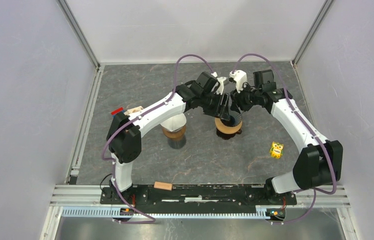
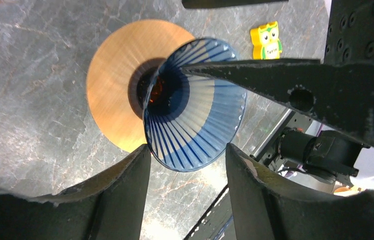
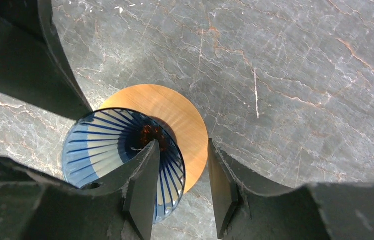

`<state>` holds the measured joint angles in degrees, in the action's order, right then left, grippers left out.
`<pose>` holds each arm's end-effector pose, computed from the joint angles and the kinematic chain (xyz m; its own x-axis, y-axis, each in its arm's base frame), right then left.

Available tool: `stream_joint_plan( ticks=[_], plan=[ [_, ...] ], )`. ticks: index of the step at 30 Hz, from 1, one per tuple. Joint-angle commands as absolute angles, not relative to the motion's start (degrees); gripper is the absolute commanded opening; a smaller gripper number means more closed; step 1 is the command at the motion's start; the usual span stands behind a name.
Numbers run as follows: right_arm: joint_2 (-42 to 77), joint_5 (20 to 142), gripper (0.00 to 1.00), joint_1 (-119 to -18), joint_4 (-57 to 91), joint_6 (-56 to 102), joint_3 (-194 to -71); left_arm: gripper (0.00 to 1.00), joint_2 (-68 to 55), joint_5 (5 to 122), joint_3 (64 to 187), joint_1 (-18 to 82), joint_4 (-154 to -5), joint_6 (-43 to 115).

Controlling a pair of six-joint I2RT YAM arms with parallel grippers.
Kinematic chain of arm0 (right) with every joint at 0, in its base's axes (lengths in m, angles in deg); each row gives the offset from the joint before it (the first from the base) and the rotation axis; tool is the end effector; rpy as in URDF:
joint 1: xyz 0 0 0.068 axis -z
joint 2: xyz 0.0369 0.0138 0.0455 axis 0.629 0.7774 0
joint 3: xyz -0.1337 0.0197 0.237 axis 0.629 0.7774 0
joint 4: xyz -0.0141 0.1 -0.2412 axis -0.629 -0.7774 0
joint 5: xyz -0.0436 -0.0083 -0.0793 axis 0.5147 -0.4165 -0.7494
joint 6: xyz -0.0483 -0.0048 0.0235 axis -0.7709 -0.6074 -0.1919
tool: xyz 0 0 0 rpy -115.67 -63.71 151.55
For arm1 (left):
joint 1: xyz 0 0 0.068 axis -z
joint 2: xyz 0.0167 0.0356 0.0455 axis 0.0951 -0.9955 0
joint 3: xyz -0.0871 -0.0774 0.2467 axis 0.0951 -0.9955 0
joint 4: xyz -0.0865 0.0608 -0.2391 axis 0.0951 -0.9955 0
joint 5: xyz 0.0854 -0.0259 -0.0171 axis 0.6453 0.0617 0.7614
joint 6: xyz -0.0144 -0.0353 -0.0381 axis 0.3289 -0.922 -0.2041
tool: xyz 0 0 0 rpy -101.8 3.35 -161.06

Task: Place the coffee filter in the dripper
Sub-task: Place the coffee dripper in the dripper holder.

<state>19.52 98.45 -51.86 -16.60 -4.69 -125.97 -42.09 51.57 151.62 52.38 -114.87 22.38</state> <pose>0.3006 0.0845 0.2934 -0.5140 -0.4485 -0.7312 -0.7065 0.7048 0.0643 0.2934 -0.3317 0.2870 -0.8050 0.2741 -0.5262 0.5596 0.6452 -0.5201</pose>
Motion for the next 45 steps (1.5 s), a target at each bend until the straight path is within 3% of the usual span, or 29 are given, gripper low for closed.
stream_joint_plan(
  ticks=[1,7,17,21,30,39,45],
  plan=[
    [16.75,97.71,0.46,-50.34,-17.5,-5.85,-124.91,0.62,-43.21,50.64,155.92,50.69,-113.3,25.31],
    [16.51,99.15,0.45,-48.18,-16.61,-6.28,-122.88,0.6,-45.39,50.93,157.64,49.37,-114.04,25.75],
    [17.5,103.0,0.34,-47.68,-15.82,-5.32,-121.62,0.48,-48.53,50.03,159.04,49.25,-114.71,25.85],
    [18.22,103.54,0.25,-47.7,-15.83,-5.06,-122.34,0.39,-48.83,49.68,158.62,49.32,-114.7,25.93],
    [20.19,103.84,0.11,-47.68,-15.6,-4.64,-122.89,0.03,-49.39,48.62,157.26,49.48,-114.18,25.82],
    [21.13,101.12,0.01,-47.66,-13.67,-5.13,-120.62,0.02,-50.8,48.95,157.7,50.18,-114.98,26.2],
    [21.64,99.61,0.0,-47.63,-12.59,-6.27,-118.03,0.02,-52.05,49.63,159.52,50.97,-116.61,27.32]
  ],
)
